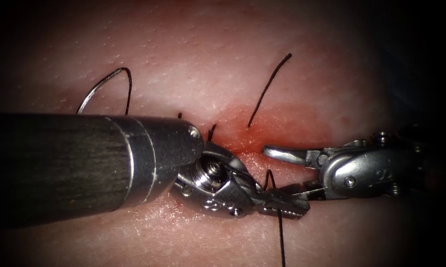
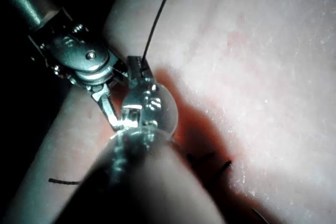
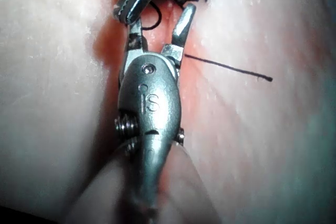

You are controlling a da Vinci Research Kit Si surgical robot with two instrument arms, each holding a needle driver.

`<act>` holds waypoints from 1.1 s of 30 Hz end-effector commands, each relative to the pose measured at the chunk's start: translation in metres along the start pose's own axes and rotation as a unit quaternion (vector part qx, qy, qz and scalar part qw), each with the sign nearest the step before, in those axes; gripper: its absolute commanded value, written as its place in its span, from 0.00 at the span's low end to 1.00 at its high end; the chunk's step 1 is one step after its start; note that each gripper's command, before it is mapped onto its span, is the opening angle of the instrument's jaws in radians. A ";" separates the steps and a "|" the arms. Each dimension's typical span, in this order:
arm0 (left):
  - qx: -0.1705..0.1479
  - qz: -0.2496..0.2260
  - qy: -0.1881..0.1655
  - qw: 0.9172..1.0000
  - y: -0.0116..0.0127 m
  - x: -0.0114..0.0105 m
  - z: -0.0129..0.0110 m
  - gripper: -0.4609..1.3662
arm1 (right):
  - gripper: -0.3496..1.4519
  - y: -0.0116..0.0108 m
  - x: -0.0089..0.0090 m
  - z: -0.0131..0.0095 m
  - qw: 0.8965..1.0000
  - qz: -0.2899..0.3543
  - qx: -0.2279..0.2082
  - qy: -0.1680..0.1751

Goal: Wound Closure
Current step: Use the right gripper to handoff a longer length of suture to the left gripper

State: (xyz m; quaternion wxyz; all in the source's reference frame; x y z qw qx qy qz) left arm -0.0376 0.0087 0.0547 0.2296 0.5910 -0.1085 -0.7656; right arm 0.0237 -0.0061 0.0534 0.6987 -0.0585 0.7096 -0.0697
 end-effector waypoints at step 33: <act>0.004 -0.017 0.000 1.000 0.0004 0.0008 0.0000 0.86 | 0.00 0.0004 -0.0003 -0.0004 1.000 -0.016 0.004 0.002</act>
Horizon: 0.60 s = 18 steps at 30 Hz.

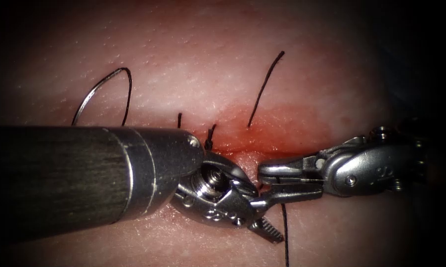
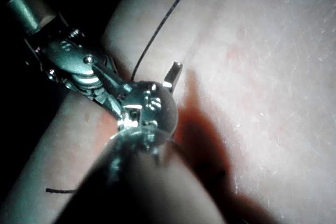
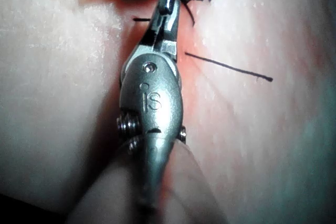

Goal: Wound Closure
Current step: Use the right gripper to handoff a longer length of suture to the left gripper

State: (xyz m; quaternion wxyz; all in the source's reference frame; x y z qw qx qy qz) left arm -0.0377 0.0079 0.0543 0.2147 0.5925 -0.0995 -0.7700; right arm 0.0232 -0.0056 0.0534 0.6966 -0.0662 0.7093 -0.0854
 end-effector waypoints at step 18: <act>0.003 0.001 0.001 1.000 0.0005 0.0007 -0.0006 0.83 | 0.00 0.0003 -0.0007 0.0000 1.000 0.000 -0.003 -0.001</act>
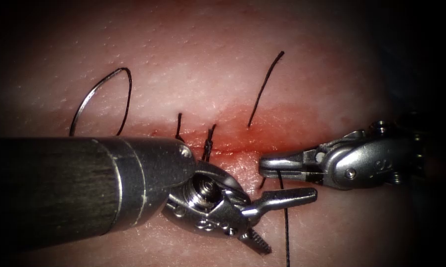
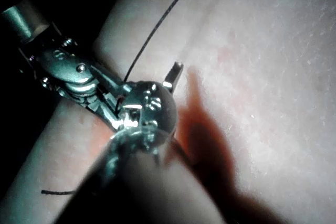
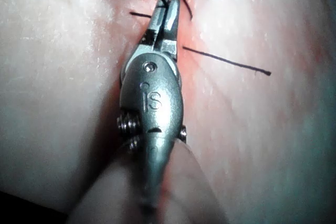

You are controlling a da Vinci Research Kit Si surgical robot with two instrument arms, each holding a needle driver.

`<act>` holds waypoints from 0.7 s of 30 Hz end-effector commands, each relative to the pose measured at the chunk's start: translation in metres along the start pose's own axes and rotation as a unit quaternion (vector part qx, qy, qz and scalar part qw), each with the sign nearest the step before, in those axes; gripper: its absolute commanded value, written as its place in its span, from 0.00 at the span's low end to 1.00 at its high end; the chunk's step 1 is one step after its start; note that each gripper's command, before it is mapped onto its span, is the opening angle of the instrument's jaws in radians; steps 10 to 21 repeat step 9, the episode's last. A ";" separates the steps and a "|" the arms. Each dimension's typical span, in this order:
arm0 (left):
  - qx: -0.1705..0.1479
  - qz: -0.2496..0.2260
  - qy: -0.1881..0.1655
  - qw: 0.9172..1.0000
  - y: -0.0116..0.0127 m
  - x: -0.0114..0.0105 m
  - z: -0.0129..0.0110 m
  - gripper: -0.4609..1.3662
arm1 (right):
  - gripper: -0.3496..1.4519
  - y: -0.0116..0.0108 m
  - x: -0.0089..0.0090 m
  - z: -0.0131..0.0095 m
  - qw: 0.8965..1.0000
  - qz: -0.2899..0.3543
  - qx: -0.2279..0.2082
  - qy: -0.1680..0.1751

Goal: Wound Closure
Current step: Use the right gripper to handoff a longer length of suture to the left gripper

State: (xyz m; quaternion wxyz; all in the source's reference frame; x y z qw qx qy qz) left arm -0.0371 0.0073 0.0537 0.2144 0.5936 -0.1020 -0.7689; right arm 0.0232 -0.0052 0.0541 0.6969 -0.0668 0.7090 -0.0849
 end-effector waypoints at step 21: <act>0.000 0.000 0.000 1.000 0.0000 -0.0001 -0.0001 0.78 | 0.00 -0.0001 0.0001 0.0000 1.000 0.003 -0.002 0.000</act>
